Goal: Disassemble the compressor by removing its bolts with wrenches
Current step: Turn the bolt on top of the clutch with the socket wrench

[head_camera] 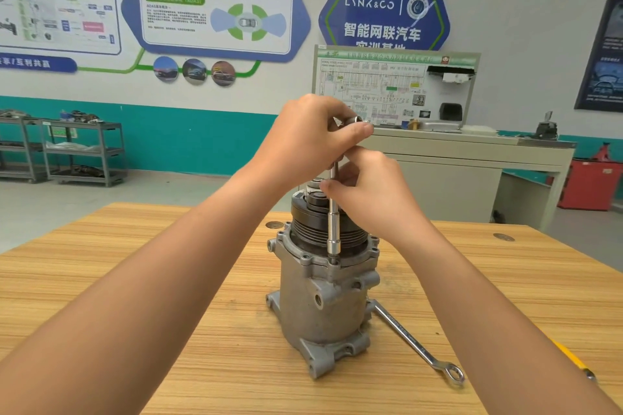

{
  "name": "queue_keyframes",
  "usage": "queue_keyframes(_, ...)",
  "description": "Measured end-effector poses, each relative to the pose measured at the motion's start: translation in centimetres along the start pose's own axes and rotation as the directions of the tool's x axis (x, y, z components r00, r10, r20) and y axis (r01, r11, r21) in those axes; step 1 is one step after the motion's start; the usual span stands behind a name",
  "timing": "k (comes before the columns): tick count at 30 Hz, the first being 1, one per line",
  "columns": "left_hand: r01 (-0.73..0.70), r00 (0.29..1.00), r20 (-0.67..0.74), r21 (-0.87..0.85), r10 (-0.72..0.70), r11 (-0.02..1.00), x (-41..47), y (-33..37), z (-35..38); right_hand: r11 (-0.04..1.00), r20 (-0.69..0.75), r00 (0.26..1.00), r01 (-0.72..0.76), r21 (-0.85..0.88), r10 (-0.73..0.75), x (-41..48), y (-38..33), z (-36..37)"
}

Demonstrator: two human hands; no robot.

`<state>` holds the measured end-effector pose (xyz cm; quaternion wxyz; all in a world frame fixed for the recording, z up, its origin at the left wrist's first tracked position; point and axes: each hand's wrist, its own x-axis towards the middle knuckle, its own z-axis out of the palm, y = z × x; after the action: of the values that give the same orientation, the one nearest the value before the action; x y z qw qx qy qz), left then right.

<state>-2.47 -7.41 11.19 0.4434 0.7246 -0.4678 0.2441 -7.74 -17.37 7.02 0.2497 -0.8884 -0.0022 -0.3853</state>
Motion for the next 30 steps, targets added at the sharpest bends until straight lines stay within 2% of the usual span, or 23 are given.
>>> queue_keyframes(5,-0.033,0.999,-0.034,-0.028,0.032,0.999,-0.1,0.1,0.1,0.999,-0.034,0.999,-0.013,0.049,0.015,0.3,-0.2,-0.2)
queue_keyframes(7,-0.041,0.996,-0.080,-0.122,0.031,0.992,-0.6,-0.2,-0.2,0.991,-0.058,0.998,-0.013,0.130,0.021,0.4,-0.5,-0.6)
queue_keyframes(10,-0.041,0.977,-0.211,-0.243,-0.011,0.969,-2.4,-1.5,-0.7,0.973,-0.209,0.976,-0.007,0.232,0.057,0.3,-1.1,-2.7)
queue_keyframes(12,-0.038,0.965,-0.261,-0.203,-0.016,0.978,-4.3,-2.6,-0.6,0.975,-0.336,0.940,0.023,0.220,0.054,0.0,-1.3,-4.8)
queue_keyframes(14,-0.052,0.971,-0.239,-0.098,0.027,0.994,-6.4,-3.3,0.2,0.986,-0.404,0.913,0.010,0.165,0.058,-0.4,-0.7,-6.9)
queue_keyframes(17,-0.110,0.992,-0.057,0.093,0.115,0.990,-9.1,-4.0,2.2,0.987,-0.316,0.943,-0.062,0.151,0.107,-1.7,1.0,-8.8)
queue_keyframes(20,-0.082,0.993,0.105,0.258,0.056,0.963,-10.8,-4.3,4.2,0.936,-0.163,0.945,-0.237,0.262,0.285,-3.5,4.1,-9.5)
queue_keyframes(22,-0.065,0.993,0.115,0.280,0.034,0.958,-11.2,-4.2,4.9,0.844,-0.048,0.898,-0.393,0.364,0.438,-4.9,6.8,-9.2)
queue_keyframes(24,-0.062,0.996,0.078,0.301,0.040,0.952,-11.3,-4.2,5.4,0.722,0.023,0.819,-0.518,0.459,0.573,-6.4,9.8,-8.0)
queue_keyframes(27,-0.034,0.999,0.029,0.340,0.025,0.940,-11.1,-4.3,5.8,0.551,-0.013,0.700,-0.551,0.626,0.714,-8.3,13.6,-5.4)
queue_keyframes(28,-0.031,0.999,0.023,0.349,0.025,0.937,-11.0,-4.3,5.8,0.521,-0.016,0.682,-0.543,0.658,0.731,-8.8,14.6,-4.6)
queue_keyframes(30,-0.031,1.000,0.015,0.356,0.027,0.934,-11.0,-4.3,6.0,0.535,-0.025,0.677,-0.558,0.634,0.735,-9.9,16.2,-3.1)
